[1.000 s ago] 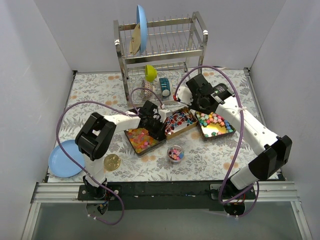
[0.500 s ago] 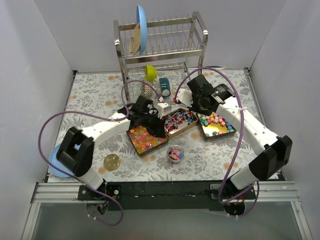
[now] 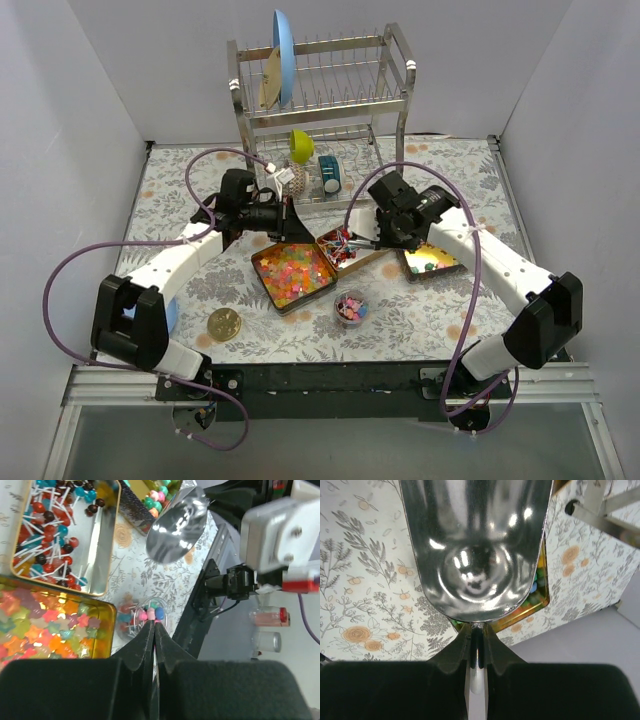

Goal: Pack the candies
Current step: Move the storage box to the center of the board, then scoop the fake candies from the storage box.

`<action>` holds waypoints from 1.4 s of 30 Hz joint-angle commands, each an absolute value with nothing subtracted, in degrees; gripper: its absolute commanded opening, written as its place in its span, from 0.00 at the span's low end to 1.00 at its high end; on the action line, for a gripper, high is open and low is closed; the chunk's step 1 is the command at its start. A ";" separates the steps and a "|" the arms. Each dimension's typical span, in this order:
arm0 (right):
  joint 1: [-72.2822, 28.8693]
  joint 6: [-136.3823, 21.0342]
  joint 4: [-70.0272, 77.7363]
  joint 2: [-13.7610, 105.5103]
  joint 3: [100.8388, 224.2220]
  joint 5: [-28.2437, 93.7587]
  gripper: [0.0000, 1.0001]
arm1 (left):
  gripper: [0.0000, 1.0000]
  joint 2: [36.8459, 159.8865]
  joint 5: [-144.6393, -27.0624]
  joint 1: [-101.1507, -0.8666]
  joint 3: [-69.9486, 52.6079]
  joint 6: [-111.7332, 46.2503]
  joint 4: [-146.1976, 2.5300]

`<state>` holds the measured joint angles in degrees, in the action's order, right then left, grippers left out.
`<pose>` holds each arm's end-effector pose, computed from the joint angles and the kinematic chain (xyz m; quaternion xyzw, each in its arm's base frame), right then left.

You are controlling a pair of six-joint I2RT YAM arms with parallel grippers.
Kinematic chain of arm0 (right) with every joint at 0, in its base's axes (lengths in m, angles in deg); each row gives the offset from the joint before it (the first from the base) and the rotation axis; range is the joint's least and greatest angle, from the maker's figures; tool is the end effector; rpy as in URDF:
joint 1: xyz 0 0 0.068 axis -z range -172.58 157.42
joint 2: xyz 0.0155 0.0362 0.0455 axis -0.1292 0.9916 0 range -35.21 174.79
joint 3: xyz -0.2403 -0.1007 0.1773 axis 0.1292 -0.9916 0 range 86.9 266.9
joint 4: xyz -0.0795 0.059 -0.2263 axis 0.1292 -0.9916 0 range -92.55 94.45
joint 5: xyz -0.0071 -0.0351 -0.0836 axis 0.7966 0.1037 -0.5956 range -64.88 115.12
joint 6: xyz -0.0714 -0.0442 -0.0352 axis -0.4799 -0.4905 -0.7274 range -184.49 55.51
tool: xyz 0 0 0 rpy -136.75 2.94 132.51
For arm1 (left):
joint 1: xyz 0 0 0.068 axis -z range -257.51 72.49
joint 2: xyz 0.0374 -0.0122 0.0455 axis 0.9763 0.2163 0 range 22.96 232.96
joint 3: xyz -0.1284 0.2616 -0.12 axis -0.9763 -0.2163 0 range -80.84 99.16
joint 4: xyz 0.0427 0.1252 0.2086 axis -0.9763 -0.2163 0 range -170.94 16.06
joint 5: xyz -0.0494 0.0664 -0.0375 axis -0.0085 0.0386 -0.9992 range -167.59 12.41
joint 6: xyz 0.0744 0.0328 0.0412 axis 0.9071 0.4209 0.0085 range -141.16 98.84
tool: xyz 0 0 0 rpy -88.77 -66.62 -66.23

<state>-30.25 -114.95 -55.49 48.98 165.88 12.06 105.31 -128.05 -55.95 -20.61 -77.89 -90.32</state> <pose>0.2388 0.1611 0.3191 -0.6572 0.7142 -0.1341 0.2002 0.2678 -0.1735 0.3090 -0.0697 0.8326 -0.5459 0.0625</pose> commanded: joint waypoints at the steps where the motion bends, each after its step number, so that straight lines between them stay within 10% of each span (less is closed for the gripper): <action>1: -34.58 -115.82 -54.79 50.13 169.86 15.45 0.01 | 0.00 106.98 -134.19 -55.36 -19.58 -83.47 -84.31; 26: -39.95 -111.24 -57.25 52.24 183.41 28.64 0.01 | 0.00 113.23 -129.98 -55.71 -18.09 -84.27 -83.06; 34: -39.95 -118.10 -61.19 56.10 183.39 26.52 0.01 | 0.00 102.52 -91.63 -64.48 -18.25 -87.14 -99.42; 42: -43.72 -122.93 -67.00 68.41 195.35 20.64 0.01 | 0.00 94.16 -89.80 -73.64 -31.87 -94.37 -106.28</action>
<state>-41.13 -119.27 -63.19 64.98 190.51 24.43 97.33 -93.03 -73.56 -26.60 -90.24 -100.09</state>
